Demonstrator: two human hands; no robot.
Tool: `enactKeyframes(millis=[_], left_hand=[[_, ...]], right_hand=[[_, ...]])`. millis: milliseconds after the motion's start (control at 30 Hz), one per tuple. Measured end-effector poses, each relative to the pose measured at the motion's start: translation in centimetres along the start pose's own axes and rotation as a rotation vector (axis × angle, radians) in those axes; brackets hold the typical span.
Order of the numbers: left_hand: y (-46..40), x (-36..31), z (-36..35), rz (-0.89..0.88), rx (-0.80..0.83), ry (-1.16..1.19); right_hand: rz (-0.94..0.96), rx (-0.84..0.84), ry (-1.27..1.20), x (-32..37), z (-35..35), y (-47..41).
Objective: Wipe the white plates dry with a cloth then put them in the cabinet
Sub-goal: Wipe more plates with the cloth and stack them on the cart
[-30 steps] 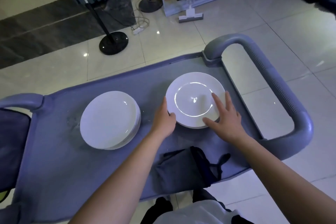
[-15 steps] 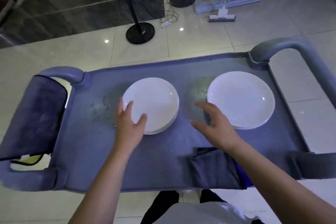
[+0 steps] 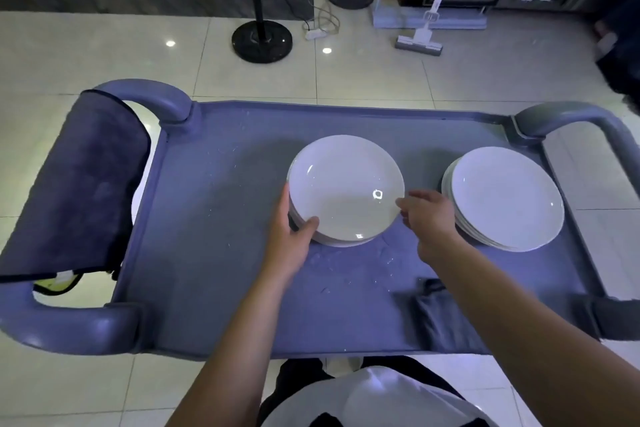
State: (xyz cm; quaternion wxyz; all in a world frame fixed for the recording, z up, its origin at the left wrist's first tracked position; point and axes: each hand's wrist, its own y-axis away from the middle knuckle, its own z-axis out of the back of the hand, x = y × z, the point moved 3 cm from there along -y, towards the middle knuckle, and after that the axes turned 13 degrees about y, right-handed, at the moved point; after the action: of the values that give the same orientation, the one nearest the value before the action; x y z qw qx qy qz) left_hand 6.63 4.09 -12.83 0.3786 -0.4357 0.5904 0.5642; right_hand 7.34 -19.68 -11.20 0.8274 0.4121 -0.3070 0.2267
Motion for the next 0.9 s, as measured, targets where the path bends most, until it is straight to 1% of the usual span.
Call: enactKeyframes(millis=[100,233,300,400,533,700,800,900], left_hand=[[-0.6,0.2,0.7,0.027,0.001,0.177],[-1.5,-0.7,1.7,0.039,0.027,0.376],[-1.5,-1.3,2.0,0.063,0.011,0.455],[-0.8,-2.2,2.3,0.129,-0.025,0.543],[0.4,-2.8,2.5,0.198,-0.028,0.601],[1.1,-2.4,3.1,0.311,-0.045,0.673],[1.5,-2.5,3.1,0.324,0.003,0.698],[1.8,-2.1,3.6,0.361,-0.045,0.783]], right_hand=[[-0.027,0.051,-0.066,0.9,-0.2,0.7],[0.087,0.202,-0.146,4.2,-0.8,3.3],[0.19,0.199,-0.132,6.4,-1.3,5.0],[0.342,0.172,-0.038,9.6,-2.6,7.6],[0.486,0.174,0.025,12.4,-4.1,11.3],[0.595,0.174,0.038,13.4,-4.4,14.4],[0.638,0.178,0.045,13.4,-4.2,15.1],[0.638,0.174,0.02,12.3,-2.7,14.8]])
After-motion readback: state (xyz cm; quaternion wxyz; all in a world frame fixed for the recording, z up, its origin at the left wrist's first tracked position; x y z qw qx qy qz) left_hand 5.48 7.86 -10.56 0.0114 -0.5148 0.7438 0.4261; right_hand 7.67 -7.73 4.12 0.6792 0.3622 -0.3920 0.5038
